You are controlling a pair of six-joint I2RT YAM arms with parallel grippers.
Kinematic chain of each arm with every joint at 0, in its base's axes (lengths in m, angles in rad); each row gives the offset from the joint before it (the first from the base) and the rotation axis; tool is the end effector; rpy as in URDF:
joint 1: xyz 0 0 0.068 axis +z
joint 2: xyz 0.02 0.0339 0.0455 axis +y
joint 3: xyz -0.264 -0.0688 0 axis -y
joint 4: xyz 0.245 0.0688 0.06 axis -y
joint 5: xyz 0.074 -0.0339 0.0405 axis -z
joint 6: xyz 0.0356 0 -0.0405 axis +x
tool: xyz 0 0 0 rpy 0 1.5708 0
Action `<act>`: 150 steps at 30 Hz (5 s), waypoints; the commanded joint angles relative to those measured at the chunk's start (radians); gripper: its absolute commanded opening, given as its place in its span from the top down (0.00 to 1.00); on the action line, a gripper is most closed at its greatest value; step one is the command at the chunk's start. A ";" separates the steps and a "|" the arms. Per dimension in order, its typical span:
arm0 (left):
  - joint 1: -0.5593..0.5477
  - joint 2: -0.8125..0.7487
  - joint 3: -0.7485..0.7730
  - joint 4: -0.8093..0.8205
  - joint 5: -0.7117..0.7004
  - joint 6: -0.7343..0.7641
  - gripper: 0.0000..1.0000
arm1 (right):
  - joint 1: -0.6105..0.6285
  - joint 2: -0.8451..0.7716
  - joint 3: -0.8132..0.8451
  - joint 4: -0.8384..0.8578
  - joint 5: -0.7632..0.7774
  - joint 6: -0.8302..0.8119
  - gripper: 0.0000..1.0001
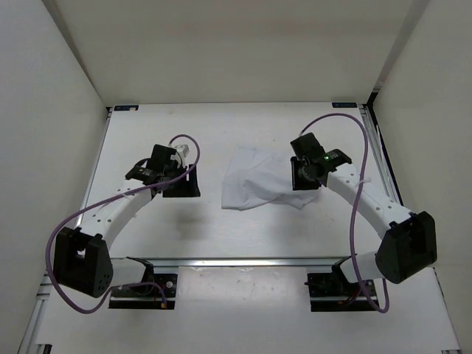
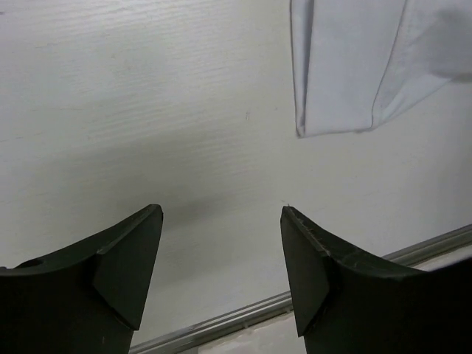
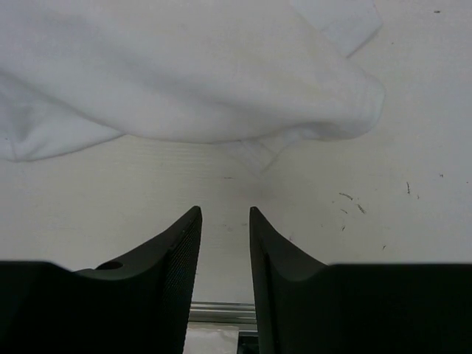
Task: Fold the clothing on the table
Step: Flatten the skirt out
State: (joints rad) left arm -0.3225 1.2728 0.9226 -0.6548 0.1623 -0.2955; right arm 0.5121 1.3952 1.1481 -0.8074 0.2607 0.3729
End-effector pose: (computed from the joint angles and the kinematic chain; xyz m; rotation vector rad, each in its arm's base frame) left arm 0.2369 -0.0852 0.2460 0.0972 2.6165 -0.4342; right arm 0.2483 0.1290 0.2774 -0.0899 2.5671 -0.0139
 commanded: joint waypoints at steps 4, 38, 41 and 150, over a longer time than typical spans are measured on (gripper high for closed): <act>-0.050 0.013 -0.041 0.219 0.117 -0.060 0.23 | -0.059 -0.056 0.008 0.060 -0.066 -0.019 0.62; -0.119 0.323 -0.114 0.383 -0.059 -0.199 1.00 | -0.098 -0.197 -0.074 0.070 -0.113 0.000 0.73; 0.011 0.225 -0.096 0.304 -0.185 -0.156 1.00 | -0.093 -0.197 -0.083 0.083 -0.126 0.004 0.73; 0.008 0.580 -0.004 0.768 0.214 -0.255 1.00 | -0.371 0.656 0.182 0.525 -0.816 -0.177 0.51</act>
State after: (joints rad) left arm -0.2981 1.8442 0.9005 0.1349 0.3744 -0.5587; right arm 0.1268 2.0174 1.3022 -0.3092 -0.5301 0.2012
